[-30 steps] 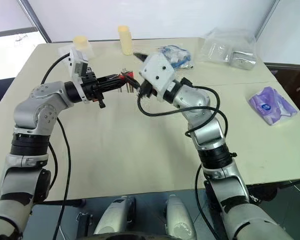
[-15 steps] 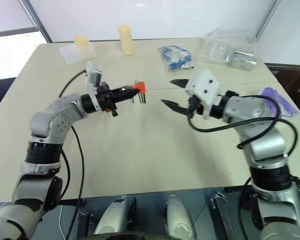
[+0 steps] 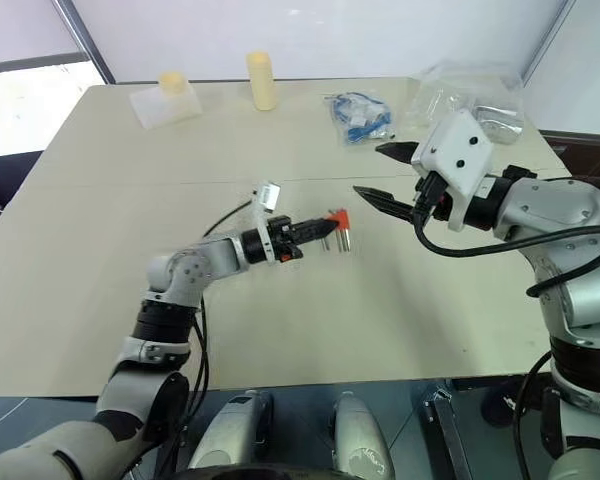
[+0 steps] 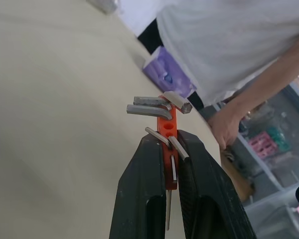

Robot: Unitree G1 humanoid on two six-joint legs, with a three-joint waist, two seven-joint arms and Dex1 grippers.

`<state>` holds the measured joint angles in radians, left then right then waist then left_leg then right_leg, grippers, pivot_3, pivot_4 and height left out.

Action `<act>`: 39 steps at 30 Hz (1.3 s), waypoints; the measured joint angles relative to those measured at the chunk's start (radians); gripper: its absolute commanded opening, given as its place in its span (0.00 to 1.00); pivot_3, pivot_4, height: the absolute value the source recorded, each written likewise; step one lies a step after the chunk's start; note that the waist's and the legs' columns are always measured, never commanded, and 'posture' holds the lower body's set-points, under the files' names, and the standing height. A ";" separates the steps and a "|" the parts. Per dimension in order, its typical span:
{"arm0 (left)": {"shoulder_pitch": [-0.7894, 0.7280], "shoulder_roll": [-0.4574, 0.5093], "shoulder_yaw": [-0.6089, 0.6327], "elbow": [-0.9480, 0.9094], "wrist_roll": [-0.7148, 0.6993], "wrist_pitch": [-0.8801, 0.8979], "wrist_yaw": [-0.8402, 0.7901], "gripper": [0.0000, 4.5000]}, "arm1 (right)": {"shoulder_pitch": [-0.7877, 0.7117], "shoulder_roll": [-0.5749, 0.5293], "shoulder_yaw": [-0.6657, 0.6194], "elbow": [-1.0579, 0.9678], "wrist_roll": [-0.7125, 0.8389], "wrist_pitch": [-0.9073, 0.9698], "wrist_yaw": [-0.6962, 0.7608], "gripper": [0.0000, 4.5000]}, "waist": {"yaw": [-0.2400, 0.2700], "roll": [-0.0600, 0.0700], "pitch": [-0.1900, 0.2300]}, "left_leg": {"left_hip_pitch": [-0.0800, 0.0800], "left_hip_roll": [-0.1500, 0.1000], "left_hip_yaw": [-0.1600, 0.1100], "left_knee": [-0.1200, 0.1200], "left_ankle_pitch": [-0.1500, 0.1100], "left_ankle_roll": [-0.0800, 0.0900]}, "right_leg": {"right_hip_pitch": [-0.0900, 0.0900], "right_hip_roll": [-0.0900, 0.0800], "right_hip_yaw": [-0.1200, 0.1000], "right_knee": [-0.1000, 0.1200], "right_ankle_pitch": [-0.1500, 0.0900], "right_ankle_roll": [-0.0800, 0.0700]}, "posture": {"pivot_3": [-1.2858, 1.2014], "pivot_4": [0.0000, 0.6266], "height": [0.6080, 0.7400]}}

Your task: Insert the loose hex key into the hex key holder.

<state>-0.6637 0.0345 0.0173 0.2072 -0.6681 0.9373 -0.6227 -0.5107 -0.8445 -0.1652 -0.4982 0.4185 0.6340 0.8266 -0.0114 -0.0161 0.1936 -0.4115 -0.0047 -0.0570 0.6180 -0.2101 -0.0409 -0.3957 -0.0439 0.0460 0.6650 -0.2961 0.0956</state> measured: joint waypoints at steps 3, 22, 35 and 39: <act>-0.021 -0.019 0.007 0.065 0.003 0.021 0.035 0.00 | 0.007 0.000 0.001 -0.004 -0.003 0.000 -0.012 0.66 | -0.002 0.000 0.000 | 0.000 0.000 0.000 0.000 0.000 0.000 | 0.000 0.001 0.000 0.000 0.000 0.000 | 0.52 0.24 1.00; -0.095 0.016 0.087 0.202 0.033 0.105 0.135 0.98 | 0.019 0.001 0.043 -0.005 -0.023 -0.042 -0.047 0.68 | -0.009 0.000 0.000 | 0.004 0.000 0.000 0.000 0.000 0.000 | 0.004 0.002 0.000 0.000 0.000 0.000 | 0.52 0.24 1.00; -0.018 0.327 0.111 0.015 0.074 0.126 0.121 0.98 | 0.000 -0.010 0.079 0.055 -0.019 -0.077 0.002 0.68 | -0.010 0.000 0.000 | 0.003 0.001 0.000 -0.002 0.000 -0.001 | 0.001 0.001 0.001 0.000 0.000 0.000 | 0.52 0.24 1.00; 0.001 0.457 0.030 -0.114 0.118 -0.012 -0.042 0.98 | 0.049 -0.086 0.076 0.073 0.010 -0.061 0.095 0.68 | 0.010 0.000 0.000 | 0.001 0.000 0.000 -0.002 0.000 -0.001 | 0.002 -0.002 -0.001 -0.004 0.000 -0.001 | 0.52 0.24 1.00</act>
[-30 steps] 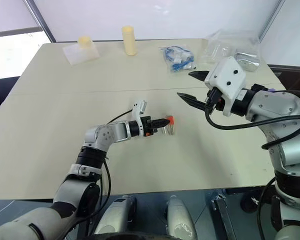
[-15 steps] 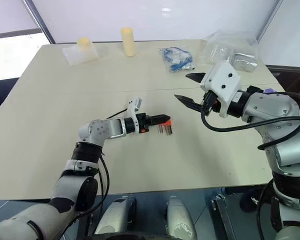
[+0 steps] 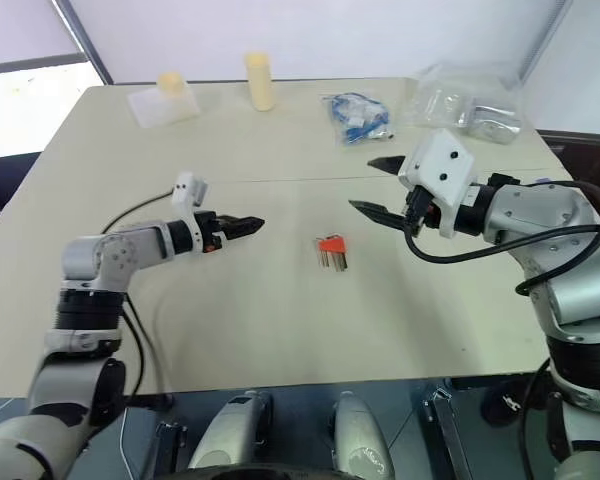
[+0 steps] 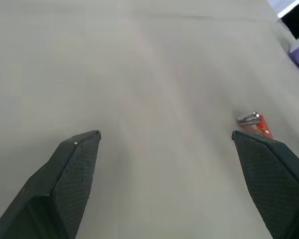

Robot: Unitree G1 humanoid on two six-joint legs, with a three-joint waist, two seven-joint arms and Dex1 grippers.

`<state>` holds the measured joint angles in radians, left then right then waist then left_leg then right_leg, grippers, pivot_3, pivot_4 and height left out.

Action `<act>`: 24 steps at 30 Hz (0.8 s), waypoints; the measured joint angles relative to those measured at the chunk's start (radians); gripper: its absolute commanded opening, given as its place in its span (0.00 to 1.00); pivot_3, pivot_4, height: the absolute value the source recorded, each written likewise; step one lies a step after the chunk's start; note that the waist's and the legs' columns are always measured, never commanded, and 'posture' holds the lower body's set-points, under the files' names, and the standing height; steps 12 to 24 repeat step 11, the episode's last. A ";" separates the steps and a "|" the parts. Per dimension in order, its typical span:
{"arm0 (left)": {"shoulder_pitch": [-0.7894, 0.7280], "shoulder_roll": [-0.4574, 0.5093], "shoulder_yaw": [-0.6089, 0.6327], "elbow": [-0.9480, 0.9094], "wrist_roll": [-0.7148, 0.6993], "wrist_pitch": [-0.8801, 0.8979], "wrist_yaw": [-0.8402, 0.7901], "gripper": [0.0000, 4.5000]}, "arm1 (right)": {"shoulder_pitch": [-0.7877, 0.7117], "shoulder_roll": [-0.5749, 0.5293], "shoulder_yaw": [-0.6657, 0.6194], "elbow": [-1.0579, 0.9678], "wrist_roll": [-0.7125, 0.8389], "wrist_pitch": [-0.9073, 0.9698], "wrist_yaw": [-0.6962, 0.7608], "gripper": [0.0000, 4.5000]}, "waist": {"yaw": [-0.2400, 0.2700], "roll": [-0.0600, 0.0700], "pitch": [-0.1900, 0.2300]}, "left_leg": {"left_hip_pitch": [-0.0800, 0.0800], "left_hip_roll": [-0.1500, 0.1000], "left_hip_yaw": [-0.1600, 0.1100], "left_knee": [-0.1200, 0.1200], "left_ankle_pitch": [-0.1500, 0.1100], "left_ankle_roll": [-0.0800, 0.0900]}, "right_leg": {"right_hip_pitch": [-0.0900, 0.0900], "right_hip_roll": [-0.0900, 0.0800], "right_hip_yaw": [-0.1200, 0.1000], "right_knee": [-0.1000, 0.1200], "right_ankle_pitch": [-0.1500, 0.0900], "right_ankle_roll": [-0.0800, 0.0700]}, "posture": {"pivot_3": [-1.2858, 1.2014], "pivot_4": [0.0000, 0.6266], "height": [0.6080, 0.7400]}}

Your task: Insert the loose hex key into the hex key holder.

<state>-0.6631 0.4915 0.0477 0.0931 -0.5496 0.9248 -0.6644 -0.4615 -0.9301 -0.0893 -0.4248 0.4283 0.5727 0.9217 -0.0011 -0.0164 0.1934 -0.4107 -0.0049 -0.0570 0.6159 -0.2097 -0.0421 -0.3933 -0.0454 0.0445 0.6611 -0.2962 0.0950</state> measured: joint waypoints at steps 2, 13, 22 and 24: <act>0.002 0.060 -0.023 -0.065 0.009 -0.057 -0.079 0.98 | 0.025 -0.024 0.006 0.027 -0.012 -0.012 0.032 0.68 | 0.003 0.000 0.000 | 0.000 0.000 0.001 0.000 0.000 0.000 | 0.000 -0.001 0.001 -0.002 0.000 0.000 | 0.52 0.24 1.00; 0.112 0.226 -0.007 -0.278 -0.042 -0.125 -0.282 0.98 | 0.097 -0.117 0.087 0.113 -0.126 -0.137 0.148 0.68 | -0.012 0.000 0.000 | 0.000 0.002 0.001 -0.002 -0.001 0.001 | -0.001 -0.001 0.001 -0.003 0.000 0.000 | 0.52 0.24 1.00; 0.112 0.226 -0.007 -0.278 -0.042 -0.125 -0.282 0.98 | 0.097 -0.117 0.087 0.113 -0.126 -0.137 0.148 0.68 | -0.012 0.000 0.000 | 0.000 0.002 0.001 -0.002 -0.001 0.001 | -0.001 -0.001 0.001 -0.003 0.000 0.000 | 0.52 0.24 1.00; 0.112 0.226 -0.007 -0.278 -0.042 -0.125 -0.282 0.98 | 0.097 -0.117 0.087 0.113 -0.126 -0.137 0.148 0.68 | -0.012 0.000 0.000 | 0.000 0.002 0.001 -0.002 -0.001 0.001 | -0.001 -0.001 0.001 -0.003 0.000 0.000 | 0.52 0.24 1.00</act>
